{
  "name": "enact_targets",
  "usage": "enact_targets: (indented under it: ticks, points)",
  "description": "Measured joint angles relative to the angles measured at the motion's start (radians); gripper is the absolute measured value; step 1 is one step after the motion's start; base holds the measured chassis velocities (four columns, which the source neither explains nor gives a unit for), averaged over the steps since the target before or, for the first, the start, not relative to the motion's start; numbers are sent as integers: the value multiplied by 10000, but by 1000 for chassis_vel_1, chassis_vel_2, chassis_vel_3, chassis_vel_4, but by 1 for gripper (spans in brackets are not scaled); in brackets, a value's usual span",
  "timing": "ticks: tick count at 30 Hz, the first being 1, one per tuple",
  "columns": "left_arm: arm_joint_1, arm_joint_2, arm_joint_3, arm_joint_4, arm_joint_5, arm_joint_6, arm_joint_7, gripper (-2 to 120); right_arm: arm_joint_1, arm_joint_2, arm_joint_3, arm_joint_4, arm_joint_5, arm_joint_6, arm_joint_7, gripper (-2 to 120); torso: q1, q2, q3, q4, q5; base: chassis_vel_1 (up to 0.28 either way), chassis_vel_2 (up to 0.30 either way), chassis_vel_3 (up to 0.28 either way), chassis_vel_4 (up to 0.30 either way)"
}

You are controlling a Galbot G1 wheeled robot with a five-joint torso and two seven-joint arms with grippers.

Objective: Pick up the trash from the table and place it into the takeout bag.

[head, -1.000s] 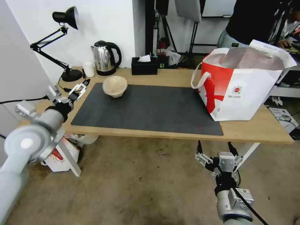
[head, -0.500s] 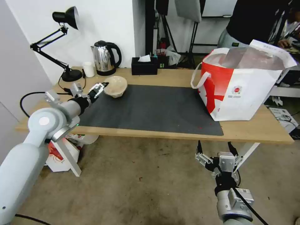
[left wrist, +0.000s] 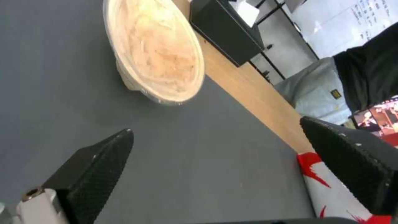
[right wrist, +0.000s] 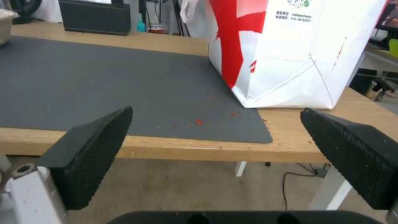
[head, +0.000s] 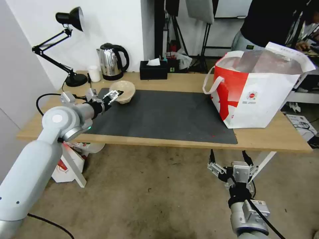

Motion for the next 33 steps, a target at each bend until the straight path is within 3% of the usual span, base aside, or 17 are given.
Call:
enact_targets:
  ticks: [7, 33]
  points:
    - [-209, 102, 228, 521, 563, -27, 231, 100, 0, 0, 0, 0, 0, 0, 0, 100, 1, 0, 0, 2, -2, 0, 0, 0, 0]
    - [-1784, -275, 1530, 2815, 1115, -59, 678, 100, 0, 0, 0, 0, 0, 0, 0, 100, 1, 0, 1, 0, 0, 0, 0, 0, 0]
